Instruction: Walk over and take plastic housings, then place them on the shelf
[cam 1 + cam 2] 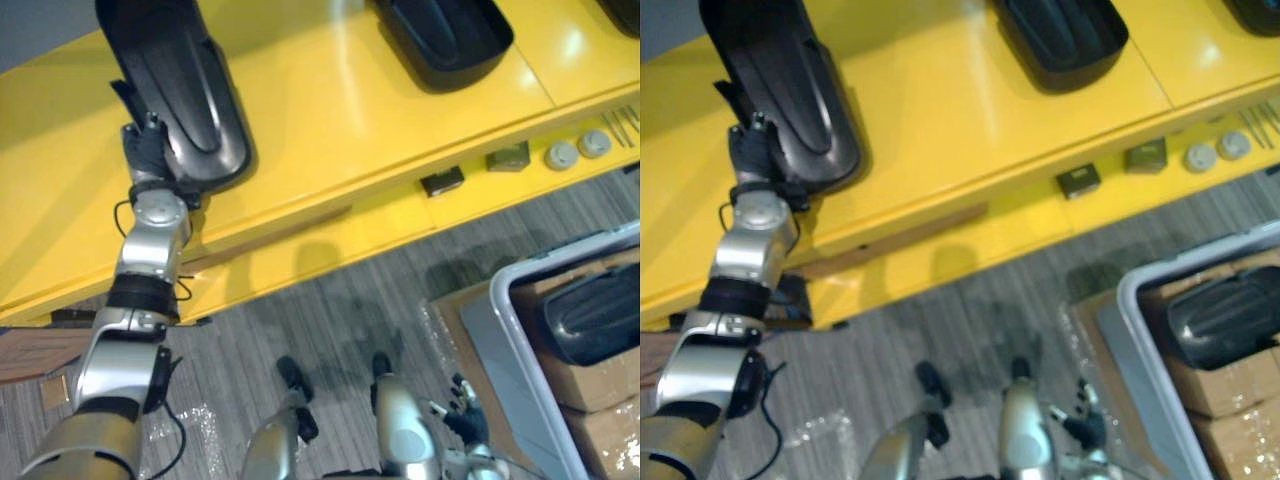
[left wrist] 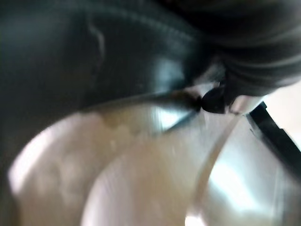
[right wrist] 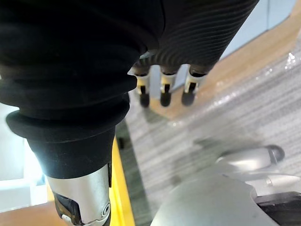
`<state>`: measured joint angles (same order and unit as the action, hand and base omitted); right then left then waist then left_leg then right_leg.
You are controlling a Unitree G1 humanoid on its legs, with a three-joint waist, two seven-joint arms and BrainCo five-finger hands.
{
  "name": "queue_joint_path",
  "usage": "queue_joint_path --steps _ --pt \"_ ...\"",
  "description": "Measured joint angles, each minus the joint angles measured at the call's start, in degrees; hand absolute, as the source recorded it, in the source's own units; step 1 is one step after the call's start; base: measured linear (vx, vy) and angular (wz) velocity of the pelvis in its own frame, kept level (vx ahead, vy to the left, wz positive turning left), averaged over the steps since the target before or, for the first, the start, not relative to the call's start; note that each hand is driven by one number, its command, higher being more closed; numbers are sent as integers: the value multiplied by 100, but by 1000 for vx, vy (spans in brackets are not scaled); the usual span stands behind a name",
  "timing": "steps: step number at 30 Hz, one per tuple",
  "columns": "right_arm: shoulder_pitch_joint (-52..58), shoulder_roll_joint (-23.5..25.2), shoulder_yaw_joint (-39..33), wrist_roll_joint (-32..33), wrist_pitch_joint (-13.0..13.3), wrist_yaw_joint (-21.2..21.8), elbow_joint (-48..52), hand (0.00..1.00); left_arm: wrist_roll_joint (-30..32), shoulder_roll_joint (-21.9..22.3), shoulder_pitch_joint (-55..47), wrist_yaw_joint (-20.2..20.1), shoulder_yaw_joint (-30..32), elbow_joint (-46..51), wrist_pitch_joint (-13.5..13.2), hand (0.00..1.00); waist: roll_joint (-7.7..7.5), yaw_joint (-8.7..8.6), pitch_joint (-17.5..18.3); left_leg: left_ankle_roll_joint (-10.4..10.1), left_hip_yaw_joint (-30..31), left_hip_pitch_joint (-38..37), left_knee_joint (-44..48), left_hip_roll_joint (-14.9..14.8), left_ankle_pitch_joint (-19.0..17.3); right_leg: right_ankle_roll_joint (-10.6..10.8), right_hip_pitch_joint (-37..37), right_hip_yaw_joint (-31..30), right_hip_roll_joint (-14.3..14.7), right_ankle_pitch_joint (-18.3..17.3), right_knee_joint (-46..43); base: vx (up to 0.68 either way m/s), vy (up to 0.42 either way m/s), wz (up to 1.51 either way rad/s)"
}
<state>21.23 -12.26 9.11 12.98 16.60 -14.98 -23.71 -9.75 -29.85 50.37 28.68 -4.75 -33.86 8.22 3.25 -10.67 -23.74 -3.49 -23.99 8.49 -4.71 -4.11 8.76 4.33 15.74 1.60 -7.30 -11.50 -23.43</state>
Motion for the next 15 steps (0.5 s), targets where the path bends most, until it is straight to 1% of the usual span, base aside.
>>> queue_joint_path --steps 1,5,6,10,13,15 --pt "0 0 3 52 0 -3 -8 0 139 0 0 -1 -75 17 5 0 0 5 0 0 -2 -2 0 2 0 0 0 0 -3 0 0 31 -22 -1" --pt "0 3 7 97 3 -6 -12 0 339 -2 13 34 -202 62 151 0 0 1 0 -1 -11 -4 0 8 -1 0 2 -2 -10 0 -3 0 0 0" --pt "1 1 8 96 3 -7 -12 0 336 -7 19 41 -240 137 273 0 0 2 0 -2 -12 -4 0 11 -1 1 3 -2 -13 -1 -8 0 0 0" --pt "5 -1 13 96 5 -7 8 0 296 -25 144 35 -308 147 544 0 1 -4 0 -4 -18 -12 0 51 -5 27 21 -8 -63 -41 -72 0 0 0" --pt "16 1 19 104 53 -9 33 0 267 -28 169 32 -328 169 708 0 2 -20 0 13 -56 -36 -1 77 -52 37 22 -23 -94 -60 -102 0 0 -1" --pt "35 0 25 105 72 -9 51 0 108 -46 192 35 -328 170 738 0 2 -13 0 23 -88 -38 -1 78 -60 37 24 -31 -99 -60 -101 0 0 0"
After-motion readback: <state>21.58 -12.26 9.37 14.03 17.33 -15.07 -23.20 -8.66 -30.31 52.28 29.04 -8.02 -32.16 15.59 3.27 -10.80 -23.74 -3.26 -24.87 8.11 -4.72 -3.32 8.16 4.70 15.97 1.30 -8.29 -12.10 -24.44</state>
